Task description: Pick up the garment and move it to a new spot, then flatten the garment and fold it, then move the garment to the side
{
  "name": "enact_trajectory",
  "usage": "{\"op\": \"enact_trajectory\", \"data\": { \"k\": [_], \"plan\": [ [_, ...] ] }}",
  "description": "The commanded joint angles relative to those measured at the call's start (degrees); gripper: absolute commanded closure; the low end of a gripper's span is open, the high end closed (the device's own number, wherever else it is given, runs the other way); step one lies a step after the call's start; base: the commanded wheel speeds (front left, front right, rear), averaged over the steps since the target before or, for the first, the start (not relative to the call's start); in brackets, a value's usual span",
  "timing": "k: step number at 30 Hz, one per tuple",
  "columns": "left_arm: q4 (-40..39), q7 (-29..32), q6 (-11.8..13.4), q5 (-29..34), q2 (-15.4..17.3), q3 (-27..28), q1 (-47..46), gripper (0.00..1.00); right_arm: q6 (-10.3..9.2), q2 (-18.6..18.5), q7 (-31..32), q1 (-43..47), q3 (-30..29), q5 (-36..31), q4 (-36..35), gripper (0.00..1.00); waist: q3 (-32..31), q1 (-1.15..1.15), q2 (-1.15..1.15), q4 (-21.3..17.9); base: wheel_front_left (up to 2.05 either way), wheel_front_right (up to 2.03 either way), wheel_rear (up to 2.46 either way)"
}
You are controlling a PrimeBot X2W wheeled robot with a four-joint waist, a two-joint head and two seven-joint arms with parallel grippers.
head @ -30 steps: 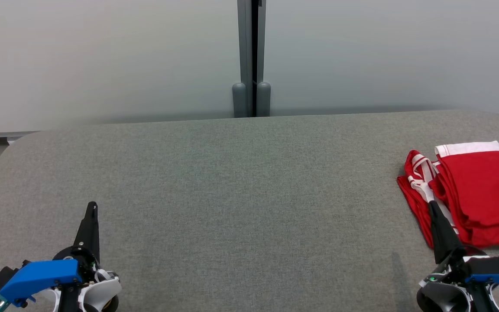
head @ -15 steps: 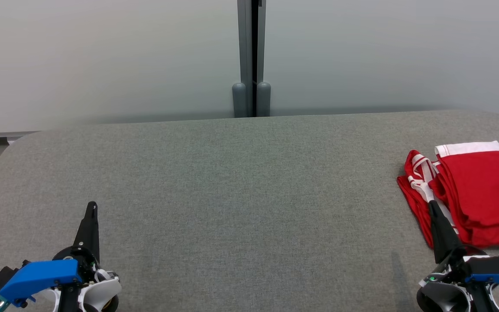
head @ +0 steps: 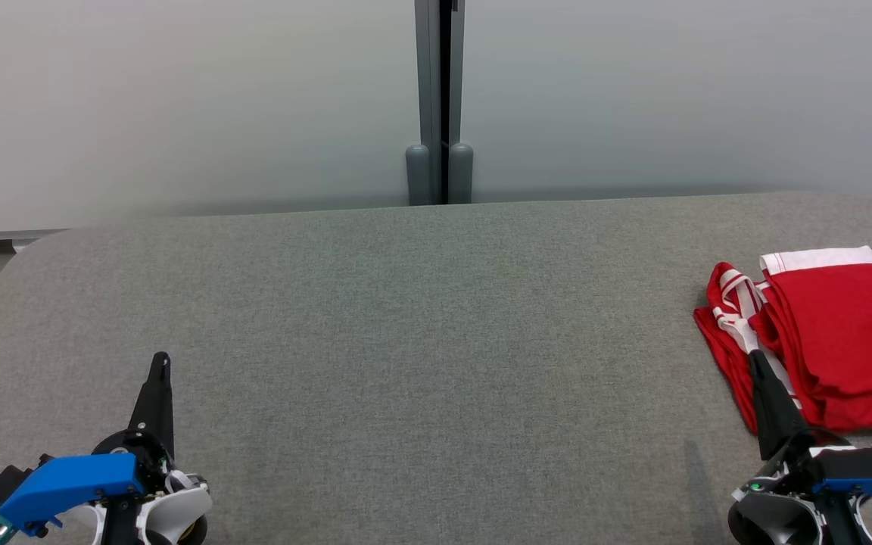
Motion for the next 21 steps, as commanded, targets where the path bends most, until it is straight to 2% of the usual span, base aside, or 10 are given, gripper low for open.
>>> {"op": "enact_trajectory", "data": {
  "k": [1,21],
  "plan": [
    [0.05,0.14,-0.17,0.28,-0.08,0.18,-0.61,1.0,0.02,-0.31,0.18,-0.74,-0.09,0.16,0.1,1.0,0.0,0.0,0.0,0.0,0.0,0.0,0.0],
    [0.05,0.18,-0.17,0.36,-0.13,0.25,-0.61,1.0,0.02,-0.32,0.17,-0.74,-0.08,0.16,0.1,1.0,0.0,0.0,0.0,0.0,0.0,0.0,0.0]
  ]
}}
